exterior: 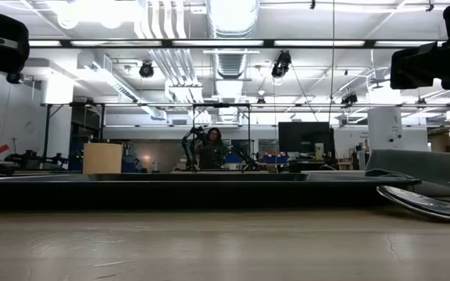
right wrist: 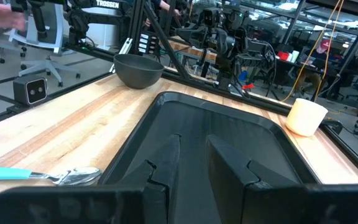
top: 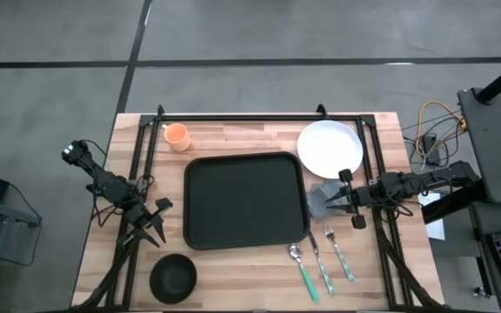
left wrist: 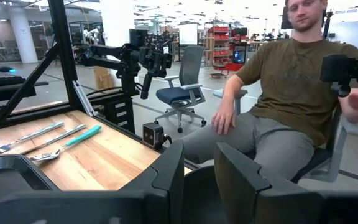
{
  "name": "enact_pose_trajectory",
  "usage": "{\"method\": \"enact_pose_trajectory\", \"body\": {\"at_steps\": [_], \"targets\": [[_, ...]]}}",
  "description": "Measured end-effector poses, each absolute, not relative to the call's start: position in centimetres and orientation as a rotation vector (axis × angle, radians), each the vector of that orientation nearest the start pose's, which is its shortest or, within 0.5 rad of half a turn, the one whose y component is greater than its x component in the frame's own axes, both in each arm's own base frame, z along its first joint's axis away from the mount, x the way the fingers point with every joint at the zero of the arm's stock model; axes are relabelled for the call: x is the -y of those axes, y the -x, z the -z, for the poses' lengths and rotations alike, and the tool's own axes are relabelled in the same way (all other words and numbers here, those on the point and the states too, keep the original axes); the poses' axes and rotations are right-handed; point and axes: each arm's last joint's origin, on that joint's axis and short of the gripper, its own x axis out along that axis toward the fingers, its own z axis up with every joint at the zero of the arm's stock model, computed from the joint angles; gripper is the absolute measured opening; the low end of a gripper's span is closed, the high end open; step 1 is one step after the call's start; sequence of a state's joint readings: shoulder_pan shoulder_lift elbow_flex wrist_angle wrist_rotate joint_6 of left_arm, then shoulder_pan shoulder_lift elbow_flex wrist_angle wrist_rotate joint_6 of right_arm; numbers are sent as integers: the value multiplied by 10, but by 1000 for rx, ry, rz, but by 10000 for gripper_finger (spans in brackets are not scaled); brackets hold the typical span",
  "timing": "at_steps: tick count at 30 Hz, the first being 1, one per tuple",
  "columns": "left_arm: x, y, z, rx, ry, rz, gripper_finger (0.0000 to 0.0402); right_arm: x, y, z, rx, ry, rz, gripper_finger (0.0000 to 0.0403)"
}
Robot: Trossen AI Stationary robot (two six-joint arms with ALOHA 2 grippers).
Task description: Set up tray
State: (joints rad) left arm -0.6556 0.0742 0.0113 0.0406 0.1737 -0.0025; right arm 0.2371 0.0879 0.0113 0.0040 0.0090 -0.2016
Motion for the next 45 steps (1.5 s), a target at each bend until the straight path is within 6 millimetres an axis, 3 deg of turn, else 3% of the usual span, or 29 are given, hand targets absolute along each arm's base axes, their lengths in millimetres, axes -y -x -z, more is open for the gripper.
{"method": "enact_pose_trajectory", "body": {"at_steps": [9, 14, 17, 28, 35, 37, 40, 42, 45], "targets": [[66, -77, -165, -17, -16, 824, 71, -24, -100, -161, -49, 210, -234, 68], [59, -82, -179, 236, -370, 528, 71, -24, -100, -161, -49, 210, -234, 68], [58, -81, -189, 353, -470, 450, 71, -24, -100, -161, -49, 210, -234, 68], [53, -76, -216, 599, -343, 349, 71, -24, -100, -161, -49, 210, -234, 68], [52, -97, -244, 423, -341, 115, 71, -24, -100, -161, -49, 210, -235, 68], [54, -116, -257, 322, -345, 25, 71, -24, -100, -161, -49, 210, -234, 68], [52, -163, -274, 69, -319, -112, 71, -24, -100, -161, -49, 210, -234, 68], [35, -193, -287, -191, -219, -272, 71, -24, -100, -161, -49, 210, -234, 68], [-19, -222, -290, -598, 24, -496, 71, -24, -100, -161, -49, 210, -234, 68]]}}
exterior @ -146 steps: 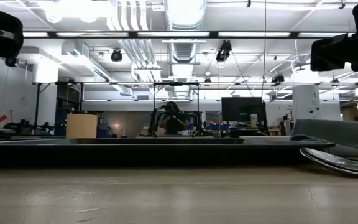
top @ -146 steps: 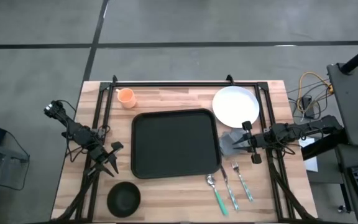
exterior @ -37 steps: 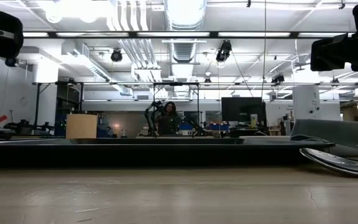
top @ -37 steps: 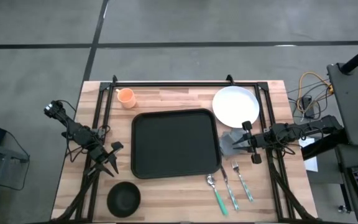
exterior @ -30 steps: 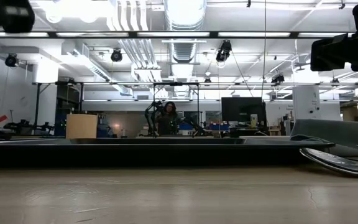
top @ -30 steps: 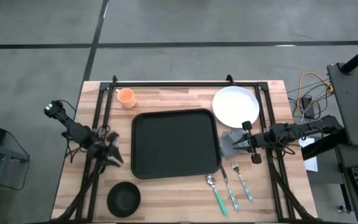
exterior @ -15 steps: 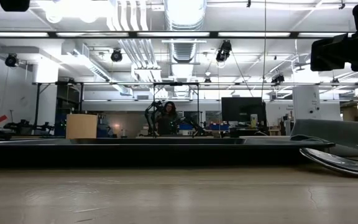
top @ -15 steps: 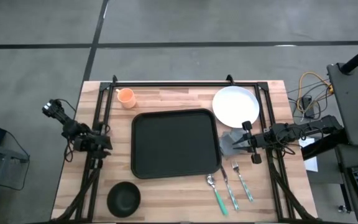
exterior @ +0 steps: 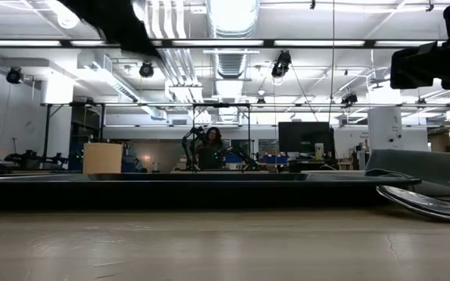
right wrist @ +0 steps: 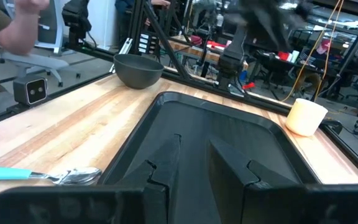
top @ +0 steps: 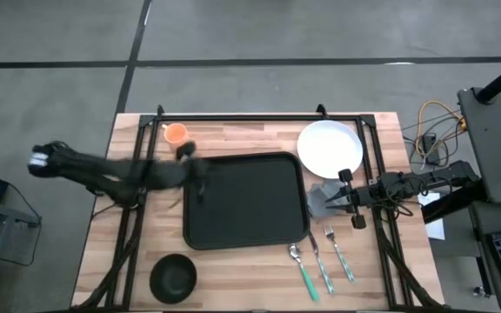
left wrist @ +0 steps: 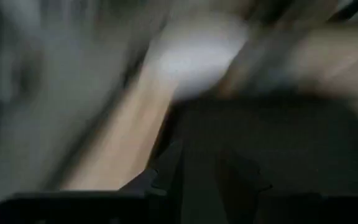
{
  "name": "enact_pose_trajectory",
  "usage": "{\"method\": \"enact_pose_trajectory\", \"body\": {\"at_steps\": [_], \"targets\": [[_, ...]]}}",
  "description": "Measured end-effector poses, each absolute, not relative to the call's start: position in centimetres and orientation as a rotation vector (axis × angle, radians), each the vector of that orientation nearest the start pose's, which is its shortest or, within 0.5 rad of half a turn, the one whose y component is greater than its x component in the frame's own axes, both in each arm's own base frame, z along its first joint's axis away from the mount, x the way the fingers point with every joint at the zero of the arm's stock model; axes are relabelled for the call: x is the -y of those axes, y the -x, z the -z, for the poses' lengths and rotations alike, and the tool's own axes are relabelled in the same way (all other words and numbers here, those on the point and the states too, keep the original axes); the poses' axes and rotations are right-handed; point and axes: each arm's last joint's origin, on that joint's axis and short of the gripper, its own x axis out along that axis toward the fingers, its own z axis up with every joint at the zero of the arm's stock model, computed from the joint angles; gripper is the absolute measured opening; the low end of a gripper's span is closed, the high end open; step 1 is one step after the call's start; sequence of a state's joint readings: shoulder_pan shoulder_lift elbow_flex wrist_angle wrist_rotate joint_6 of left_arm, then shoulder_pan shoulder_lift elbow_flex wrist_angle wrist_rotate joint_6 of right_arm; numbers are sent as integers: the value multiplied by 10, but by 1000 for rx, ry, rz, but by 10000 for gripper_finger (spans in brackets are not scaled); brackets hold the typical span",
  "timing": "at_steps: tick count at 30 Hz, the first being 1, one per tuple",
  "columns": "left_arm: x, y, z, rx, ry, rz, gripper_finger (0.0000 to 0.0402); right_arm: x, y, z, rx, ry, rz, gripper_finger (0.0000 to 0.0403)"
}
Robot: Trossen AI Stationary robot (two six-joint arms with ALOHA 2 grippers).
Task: Set up tray
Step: Put the light orange mug on the top left of the black tray
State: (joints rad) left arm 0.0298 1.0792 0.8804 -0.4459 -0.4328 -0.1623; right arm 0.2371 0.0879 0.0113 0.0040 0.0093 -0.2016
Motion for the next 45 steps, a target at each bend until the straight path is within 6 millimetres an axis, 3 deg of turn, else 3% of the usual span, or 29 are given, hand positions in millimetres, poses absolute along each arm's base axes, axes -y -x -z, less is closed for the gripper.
{"method": "enact_pose_trajectory", "body": {"at_steps": [3, 6, 8, 10, 15, 20, 24, 29, 33, 40, 45], "targets": [[-70, -230, -284, -720, 298, -532, 71, -24, -100, -161, -50, 210, -236, 68], [-91, -237, -264, -628, 386, -436, 71, -24, -100, -161, -50, 210, -240, 68], [-95, -235, -256, -601, 429, -358, 71, -24, -100, -161, -45, 209, -238, 68], [-102, -224, -265, -550, 457, -348, 71, -24, -100, -161, -45, 209, -240, 68], [-105, -179, -269, -606, 528, -494, 71, -24, -100, -161, -52, 210, -241, 68], [-102, -137, -282, -484, 540, -605, 71, -24, -100, -160, -62, 211, -242, 68], [-102, -120, -290, -433, 561, -672, 71, -24, -100, -160, -63, 211, -242, 68], [-115, -133, -286, -536, 567, -668, 71, -24, -100, -160, -62, 211, -243, 68], [-144, -160, -287, -638, 616, -693, 71, -24, -100, -160, -61, 211, -242, 68], [-201, -197, -315, -918, 805, -741, 71, -24, -100, -160, -60, 211, -243, 68], [-211, -205, -342, -914, 833, -787, 71, -24, -100, -160, -60, 211, -243, 68]]}}
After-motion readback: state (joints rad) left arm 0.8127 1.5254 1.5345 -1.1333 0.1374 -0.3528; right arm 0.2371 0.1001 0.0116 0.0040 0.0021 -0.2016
